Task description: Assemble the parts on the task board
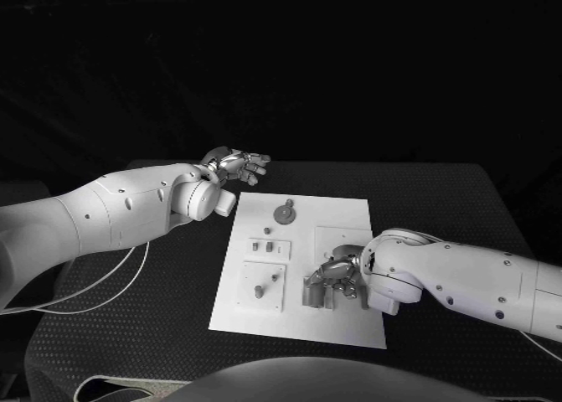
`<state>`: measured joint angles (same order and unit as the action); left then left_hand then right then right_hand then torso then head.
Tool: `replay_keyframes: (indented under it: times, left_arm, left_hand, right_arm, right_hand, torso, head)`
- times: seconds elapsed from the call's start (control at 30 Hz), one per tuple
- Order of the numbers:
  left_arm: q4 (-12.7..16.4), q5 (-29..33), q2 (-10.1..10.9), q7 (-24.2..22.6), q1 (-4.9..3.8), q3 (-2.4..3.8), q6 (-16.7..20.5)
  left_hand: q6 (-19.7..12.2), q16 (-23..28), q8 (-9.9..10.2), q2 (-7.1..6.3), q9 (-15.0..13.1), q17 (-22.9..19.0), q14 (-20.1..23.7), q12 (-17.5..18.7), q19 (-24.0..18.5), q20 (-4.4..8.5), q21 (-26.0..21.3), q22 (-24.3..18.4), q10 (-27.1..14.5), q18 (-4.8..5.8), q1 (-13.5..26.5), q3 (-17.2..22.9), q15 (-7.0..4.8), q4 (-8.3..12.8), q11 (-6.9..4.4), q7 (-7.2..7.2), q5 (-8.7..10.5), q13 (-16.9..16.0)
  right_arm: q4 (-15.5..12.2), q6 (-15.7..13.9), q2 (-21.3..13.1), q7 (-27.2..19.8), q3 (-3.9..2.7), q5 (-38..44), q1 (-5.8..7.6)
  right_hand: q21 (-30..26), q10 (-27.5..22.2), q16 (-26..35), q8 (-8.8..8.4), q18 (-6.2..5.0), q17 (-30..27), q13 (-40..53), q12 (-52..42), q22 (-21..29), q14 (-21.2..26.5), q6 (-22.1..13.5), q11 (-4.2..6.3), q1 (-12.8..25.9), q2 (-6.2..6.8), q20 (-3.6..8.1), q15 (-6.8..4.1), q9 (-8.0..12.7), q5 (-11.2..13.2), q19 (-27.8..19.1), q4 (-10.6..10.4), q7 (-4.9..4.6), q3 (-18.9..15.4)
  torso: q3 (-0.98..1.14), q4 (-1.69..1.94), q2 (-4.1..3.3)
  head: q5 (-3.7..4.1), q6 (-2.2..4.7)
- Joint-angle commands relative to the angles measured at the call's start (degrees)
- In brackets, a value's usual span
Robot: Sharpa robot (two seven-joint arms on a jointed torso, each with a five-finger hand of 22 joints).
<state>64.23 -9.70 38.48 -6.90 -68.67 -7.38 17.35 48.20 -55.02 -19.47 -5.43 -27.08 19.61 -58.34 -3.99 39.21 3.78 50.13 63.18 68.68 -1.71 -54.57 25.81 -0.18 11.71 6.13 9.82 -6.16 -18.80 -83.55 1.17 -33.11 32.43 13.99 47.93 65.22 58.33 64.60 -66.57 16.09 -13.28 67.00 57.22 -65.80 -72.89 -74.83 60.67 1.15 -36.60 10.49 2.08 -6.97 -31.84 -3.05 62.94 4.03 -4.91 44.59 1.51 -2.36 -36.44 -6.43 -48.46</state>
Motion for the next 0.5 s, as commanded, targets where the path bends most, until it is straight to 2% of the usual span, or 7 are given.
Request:
replay_keyframes:
  times: [0.03,0.13,0.3,0.5]
  left_arm:
    - [0.1,0.2,-0.1,-0.2,-0.09,0.03,-0.6]
    - [0.1,0.2,-0.1,-0.2,-0.09,0.03,-0.7]
    - [0.1,0.2,-0.1,-0.2,-0.09,0.03,-0.8]
    - [0.1,0.2,-0.1,-0.2,-0.09,0.03,-0.8]
  left_hand:
    - [-0.4,0.3,-0.2,-0.16,0.1,0.1,0.0,0.1,-0.3,1.74,-0.2,0.1,-0.3,0.05,0.5,-0.1,0.30,-0.3,-0.11,0.13,0.32,0.1]
    - [-0.4,0.3,-0.2,-0.18,0.1,0.1,0.0,0.1,-0.3,1.74,-0.2,0.1,-0.3,0.05,0.6,-0.1,0.30,-0.3,-0.11,0.13,0.32,0.1]
    - [-0.4,0.3,-0.2,-0.19,0.1,0.1,0.0,0.0,-0.3,1.74,-0.2,0.1,-0.3,0.05,0.6,-0.1,0.30,-0.3,-0.11,0.14,0.32,0.1]
    - [-0.4,0.3,-0.2,-0.22,0.1,0.1,0.0,0.0,-0.3,1.74,-0.2,0.1,-0.3,0.05,0.6,-0.1,0.30,-0.3,-0.10,0.14,0.33,0.1]
  right_arm:
    - [0.2,0.9,0.2,-0.3,0.19,0.4,-0.39]
    - [0.3,0.8,0.1,-0.3,0.19,0.4,-0.39]
    - [0.3,0.3,0.2,-0.5,0.19,0.4,-0.39]
    - [0.5,0.0,0.2,-0.7,0.19,0.6,-0.40]
  right_hand:
    - [0.2,0.0,-0.2,-0.22,-1.72,-0.1,0.0,-0.2,0.1,0.0,-0.5,0.21,0.0,0.39,0.30,-0.23,-0.1,0.3,-0.1,-0.3,-0.08,0.0]
    - [0.2,0.0,-0.2,-0.23,-1.72,-0.1,0.1,-0.2,0.1,0.0,-0.6,0.19,0.0,0.69,0.32,-0.23,-0.1,0.3,-0.1,-0.4,-0.09,-0.1]
    - [0.3,-0.1,-0.2,-0.18,-1.72,-0.1,0.1,-0.2,0.3,0.1,-0.7,0.17,0.4,2.57,0.40,-0.22,-0.3,0.3,-0.1,-1.6,-0.12,-0.1]
    - [0.3,-0.1,-0.2,-0.13,-1.72,-0.1,0.1,-0.2,0.3,0.1,-0.8,0.16,0.7,3.20,0.43,-0.21,-0.4,0.3,-0.1,-2.1,-0.13,-0.6]
  torso:
    - [0.00,-0.01,-0.01]
    - [0.00,-0.01,-0.01]
    - [0.03,-0.05,-0.01]
    - [0.02,0.00,-0.02]
  head:
    - [0.05,0.08]
    - [0.05,0.08]
    - [-0.01,0.17]
    - [0.02,0.16]
